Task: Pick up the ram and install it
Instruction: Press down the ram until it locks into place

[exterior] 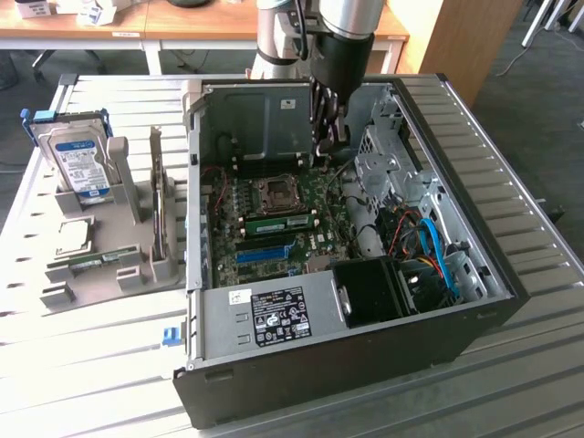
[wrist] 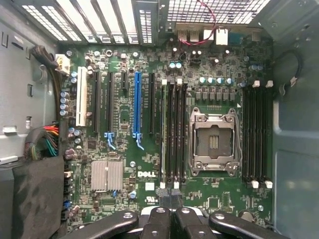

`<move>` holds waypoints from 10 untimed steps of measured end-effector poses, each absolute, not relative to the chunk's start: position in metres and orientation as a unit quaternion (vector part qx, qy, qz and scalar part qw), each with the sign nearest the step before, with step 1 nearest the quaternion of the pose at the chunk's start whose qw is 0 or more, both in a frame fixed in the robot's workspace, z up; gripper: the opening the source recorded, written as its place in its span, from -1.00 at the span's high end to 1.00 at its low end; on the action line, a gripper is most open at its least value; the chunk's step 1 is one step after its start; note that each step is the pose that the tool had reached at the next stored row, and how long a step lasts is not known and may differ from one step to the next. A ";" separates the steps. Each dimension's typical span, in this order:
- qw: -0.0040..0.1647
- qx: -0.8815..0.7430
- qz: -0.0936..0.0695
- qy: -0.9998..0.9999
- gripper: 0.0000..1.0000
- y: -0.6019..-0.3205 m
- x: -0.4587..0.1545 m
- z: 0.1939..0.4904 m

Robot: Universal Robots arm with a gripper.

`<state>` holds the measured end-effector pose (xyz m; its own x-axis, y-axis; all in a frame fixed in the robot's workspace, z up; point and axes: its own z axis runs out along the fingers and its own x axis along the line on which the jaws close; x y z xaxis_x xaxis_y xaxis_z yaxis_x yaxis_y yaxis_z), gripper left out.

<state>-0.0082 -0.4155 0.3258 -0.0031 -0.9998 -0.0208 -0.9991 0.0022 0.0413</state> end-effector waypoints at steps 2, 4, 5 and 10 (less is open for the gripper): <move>0.007 0.706 -0.022 -0.708 0.79 -0.416 -0.008 0.324; 0.007 0.706 -0.022 -0.708 0.79 -0.416 -0.008 0.323; 0.007 0.706 -0.022 -0.708 0.79 -0.416 -0.008 0.323; 0.007 0.706 -0.022 -0.708 0.79 -0.416 -0.008 0.319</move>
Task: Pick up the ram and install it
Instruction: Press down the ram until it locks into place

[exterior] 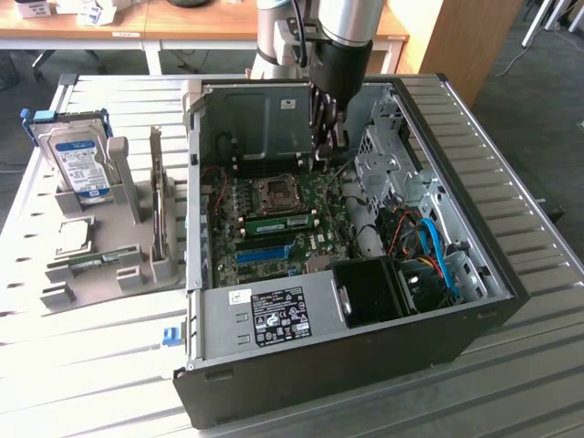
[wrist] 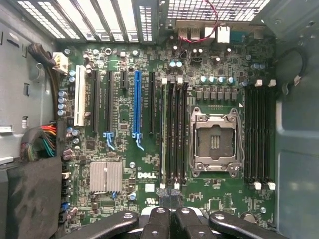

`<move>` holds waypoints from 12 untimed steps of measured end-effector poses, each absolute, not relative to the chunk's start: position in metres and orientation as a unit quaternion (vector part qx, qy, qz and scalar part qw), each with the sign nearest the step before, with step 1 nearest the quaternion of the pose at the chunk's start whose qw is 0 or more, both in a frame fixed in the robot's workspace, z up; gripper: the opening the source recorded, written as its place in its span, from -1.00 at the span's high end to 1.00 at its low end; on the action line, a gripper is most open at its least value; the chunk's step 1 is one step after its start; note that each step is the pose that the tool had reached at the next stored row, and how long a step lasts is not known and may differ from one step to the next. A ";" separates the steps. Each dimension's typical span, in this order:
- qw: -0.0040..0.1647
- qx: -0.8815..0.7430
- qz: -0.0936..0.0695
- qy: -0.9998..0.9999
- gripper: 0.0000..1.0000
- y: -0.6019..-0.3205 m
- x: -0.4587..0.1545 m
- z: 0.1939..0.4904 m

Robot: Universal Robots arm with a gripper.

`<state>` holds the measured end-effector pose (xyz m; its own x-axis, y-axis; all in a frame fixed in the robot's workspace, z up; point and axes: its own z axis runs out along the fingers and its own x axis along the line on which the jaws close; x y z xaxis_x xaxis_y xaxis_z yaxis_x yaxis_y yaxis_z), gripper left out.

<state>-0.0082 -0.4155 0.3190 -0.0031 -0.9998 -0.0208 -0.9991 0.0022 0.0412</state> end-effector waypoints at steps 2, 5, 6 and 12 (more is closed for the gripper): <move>0.007 0.706 -0.022 -0.708 0.79 -0.416 -0.008 0.317; 0.007 0.706 -0.022 -0.708 0.79 -0.416 -0.008 0.314; 0.007 0.706 -0.022 -0.708 0.79 -0.416 -0.008 0.312; 0.007 0.706 -0.022 -0.708 0.79 -0.416 -0.008 0.306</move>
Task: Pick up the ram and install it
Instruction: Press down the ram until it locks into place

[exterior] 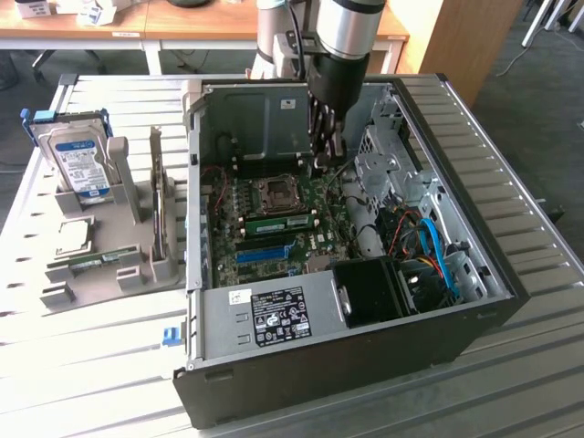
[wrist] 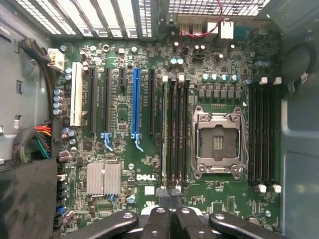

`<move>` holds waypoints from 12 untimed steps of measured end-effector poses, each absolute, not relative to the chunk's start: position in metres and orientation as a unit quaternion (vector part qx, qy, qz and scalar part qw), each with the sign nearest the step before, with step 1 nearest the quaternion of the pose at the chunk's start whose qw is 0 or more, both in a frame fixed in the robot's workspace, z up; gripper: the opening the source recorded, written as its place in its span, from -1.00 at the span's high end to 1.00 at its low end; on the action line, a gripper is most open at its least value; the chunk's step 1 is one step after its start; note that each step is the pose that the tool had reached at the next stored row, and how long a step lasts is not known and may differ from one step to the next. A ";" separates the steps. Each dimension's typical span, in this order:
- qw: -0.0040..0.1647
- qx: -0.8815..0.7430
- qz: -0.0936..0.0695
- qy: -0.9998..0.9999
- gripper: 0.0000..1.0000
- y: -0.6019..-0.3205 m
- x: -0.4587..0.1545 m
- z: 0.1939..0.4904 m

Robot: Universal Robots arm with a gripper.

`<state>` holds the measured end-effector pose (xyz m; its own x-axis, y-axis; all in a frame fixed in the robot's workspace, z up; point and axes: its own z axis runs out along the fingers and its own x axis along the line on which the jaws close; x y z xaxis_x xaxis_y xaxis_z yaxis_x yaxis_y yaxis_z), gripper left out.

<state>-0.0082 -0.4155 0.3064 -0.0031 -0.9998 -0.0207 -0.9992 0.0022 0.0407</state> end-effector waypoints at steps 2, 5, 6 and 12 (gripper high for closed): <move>0.007 0.706 -0.022 -0.708 0.79 -0.416 -0.008 0.304; 0.007 0.706 -0.021 -0.708 0.79 -0.416 -0.008 0.299; 0.006 0.706 -0.021 -0.708 0.79 -0.416 -0.008 0.298; 0.006 0.706 -0.021 -0.708 0.79 -0.416 -0.008 0.288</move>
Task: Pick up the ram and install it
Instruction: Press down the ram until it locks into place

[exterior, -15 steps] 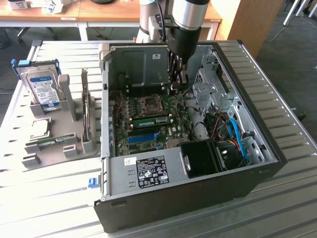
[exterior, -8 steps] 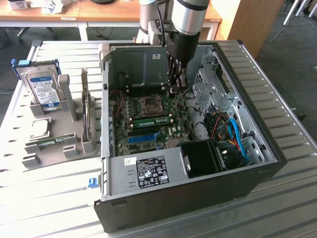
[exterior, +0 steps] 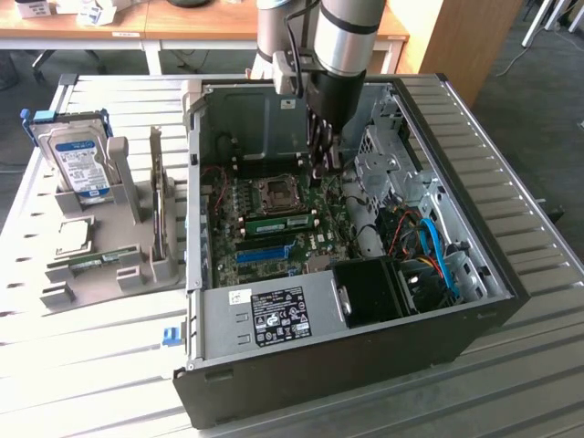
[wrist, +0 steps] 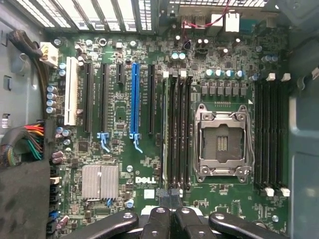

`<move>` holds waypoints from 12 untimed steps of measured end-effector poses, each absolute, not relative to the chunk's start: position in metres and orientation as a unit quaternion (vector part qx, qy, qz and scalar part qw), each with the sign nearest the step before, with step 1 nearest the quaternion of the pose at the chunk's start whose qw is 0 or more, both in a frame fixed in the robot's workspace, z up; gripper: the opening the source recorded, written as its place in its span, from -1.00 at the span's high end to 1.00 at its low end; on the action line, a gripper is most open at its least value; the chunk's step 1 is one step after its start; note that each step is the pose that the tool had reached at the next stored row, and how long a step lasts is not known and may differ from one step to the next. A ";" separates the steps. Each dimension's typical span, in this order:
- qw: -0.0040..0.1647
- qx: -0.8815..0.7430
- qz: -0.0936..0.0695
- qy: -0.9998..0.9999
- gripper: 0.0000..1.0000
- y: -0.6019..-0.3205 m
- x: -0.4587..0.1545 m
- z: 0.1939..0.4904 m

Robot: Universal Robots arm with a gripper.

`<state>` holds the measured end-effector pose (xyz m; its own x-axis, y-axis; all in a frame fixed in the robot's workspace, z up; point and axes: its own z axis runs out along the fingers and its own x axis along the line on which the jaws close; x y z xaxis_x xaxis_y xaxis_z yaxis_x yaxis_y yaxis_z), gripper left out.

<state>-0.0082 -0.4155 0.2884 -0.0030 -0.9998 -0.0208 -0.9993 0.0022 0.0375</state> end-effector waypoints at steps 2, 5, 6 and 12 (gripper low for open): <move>0.006 0.706 -0.020 -0.708 0.79 -0.416 -0.008 0.286; 0.006 0.706 -0.020 -0.708 0.79 -0.416 -0.008 0.282; 0.006 0.706 -0.020 -0.708 0.79 -0.416 -0.008 0.281; 0.006 0.706 -0.020 -0.708 0.79 -0.416 -0.008 0.270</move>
